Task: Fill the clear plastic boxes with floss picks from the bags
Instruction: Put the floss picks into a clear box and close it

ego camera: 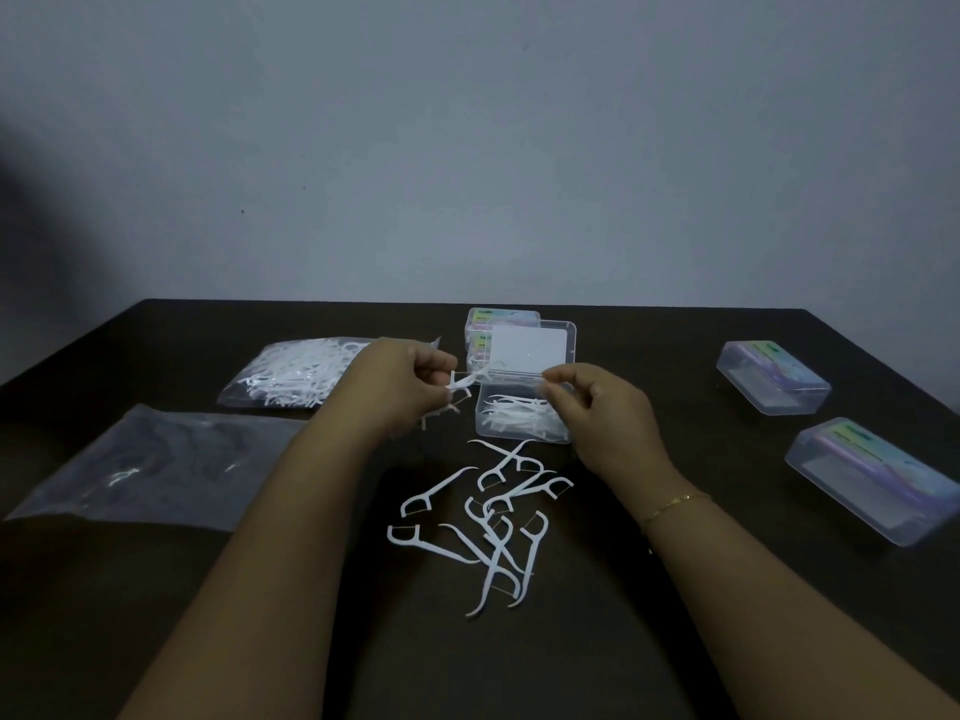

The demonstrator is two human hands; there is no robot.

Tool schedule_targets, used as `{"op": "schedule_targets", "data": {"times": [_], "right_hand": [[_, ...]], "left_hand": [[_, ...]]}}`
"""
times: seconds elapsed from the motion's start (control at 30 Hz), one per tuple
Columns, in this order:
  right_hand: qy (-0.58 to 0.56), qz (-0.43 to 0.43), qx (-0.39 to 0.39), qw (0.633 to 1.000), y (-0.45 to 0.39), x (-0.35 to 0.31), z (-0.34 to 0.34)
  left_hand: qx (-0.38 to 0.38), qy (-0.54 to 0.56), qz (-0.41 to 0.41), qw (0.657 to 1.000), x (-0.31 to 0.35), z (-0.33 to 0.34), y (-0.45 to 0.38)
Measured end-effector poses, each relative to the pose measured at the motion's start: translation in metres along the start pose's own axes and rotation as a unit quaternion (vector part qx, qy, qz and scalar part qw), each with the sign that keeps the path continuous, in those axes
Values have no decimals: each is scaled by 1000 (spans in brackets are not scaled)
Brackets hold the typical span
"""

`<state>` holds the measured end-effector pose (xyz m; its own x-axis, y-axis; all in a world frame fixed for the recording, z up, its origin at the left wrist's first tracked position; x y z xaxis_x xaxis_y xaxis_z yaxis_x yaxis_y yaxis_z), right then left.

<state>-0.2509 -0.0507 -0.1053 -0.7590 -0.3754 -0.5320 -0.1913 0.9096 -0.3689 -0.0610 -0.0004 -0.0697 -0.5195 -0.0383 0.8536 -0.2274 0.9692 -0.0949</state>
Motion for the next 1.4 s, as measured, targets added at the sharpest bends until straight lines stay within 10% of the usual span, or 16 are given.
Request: {"op": "schedule_targets", "data": {"times": [0.6,0.93,1.4], "right_hand": [[45,45,-73,995,-1,4,6],[24,46,-86,995,1,1,5],[63,30,-149,986,1,2,10]], "left_hand": [[105,296,34,949,-3,0,-6],[-8,148,67,987,-9,50,-8],[18,-47,38,998,-13,16,-9]]}}
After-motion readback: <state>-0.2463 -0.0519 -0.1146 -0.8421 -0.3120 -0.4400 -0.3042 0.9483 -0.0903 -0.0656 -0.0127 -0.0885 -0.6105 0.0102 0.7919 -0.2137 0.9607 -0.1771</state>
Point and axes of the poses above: each hand's wrist, its own y-axis away from the middle knuckle, its own z-axis out of the palm, x = y × z, the point moved 5 cm from there along -y, towards the middle knuckle, and after that the axes turned 15 degrees about y, right-handed, at the moved point
